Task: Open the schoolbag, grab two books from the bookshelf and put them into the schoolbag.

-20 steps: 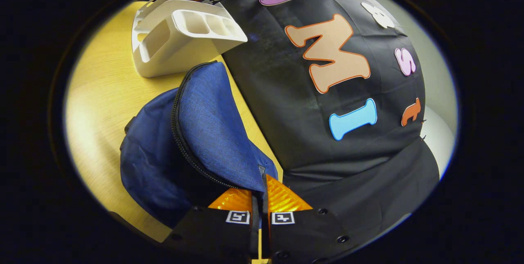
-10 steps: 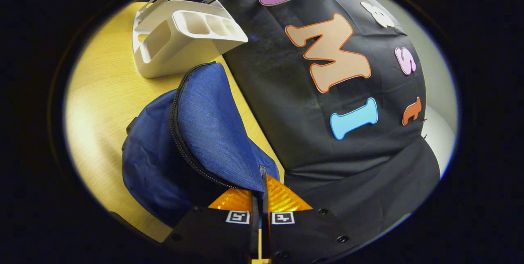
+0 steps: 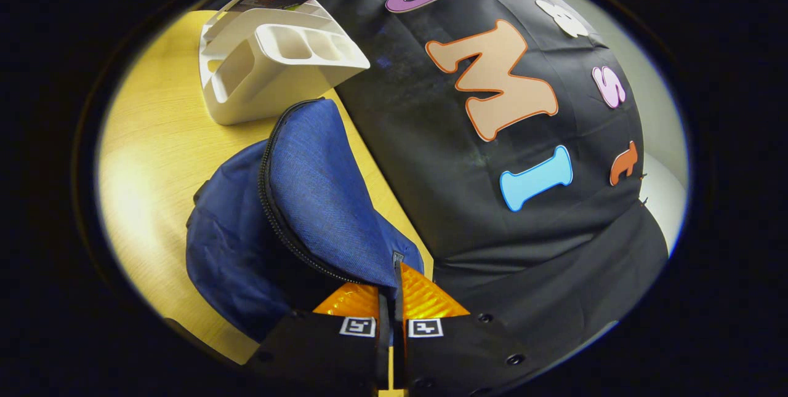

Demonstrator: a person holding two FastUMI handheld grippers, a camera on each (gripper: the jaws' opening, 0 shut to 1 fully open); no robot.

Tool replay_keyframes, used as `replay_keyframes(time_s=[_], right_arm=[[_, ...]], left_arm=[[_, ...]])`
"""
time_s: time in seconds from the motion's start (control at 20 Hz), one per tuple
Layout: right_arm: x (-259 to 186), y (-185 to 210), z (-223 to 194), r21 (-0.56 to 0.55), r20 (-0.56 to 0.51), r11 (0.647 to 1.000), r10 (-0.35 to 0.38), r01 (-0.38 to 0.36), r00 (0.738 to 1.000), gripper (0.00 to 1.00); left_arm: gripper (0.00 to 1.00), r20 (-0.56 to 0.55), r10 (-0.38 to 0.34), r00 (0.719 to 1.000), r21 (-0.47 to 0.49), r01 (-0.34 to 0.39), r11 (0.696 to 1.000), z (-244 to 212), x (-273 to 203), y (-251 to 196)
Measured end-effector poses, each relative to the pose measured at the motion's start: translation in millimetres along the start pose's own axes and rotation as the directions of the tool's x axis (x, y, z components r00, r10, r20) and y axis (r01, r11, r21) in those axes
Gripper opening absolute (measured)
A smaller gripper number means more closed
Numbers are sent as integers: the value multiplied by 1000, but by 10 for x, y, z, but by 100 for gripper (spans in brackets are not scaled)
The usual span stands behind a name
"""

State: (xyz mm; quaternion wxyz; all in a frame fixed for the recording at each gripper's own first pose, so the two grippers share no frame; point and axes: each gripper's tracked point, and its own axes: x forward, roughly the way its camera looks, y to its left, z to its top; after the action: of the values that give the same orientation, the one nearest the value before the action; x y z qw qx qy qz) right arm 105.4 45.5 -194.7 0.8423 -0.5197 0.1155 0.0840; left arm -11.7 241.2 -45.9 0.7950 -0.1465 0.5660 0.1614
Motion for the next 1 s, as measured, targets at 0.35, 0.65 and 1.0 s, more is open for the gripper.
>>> replay_keyframes(time_s=[0.35, 0.65, 1.0], right_arm=[[15, -45, -15, 62, 6, 997, 37, -38, 999, 2], [-8, -192, -36, 156, 37, 986, 48, -53, 998, 3], [-59, -358, -104, 254, 64, 963, 70, -84, 996, 2]], left_arm=[[39, 129, -51, 990, -74, 61, 995, -332, -621, -119], [39, 218, -192, 957, -122, 221, 967, -679, -744, -552], [38, 254, -359, 898, -115, 397, 911, -968, -372, -1340]])
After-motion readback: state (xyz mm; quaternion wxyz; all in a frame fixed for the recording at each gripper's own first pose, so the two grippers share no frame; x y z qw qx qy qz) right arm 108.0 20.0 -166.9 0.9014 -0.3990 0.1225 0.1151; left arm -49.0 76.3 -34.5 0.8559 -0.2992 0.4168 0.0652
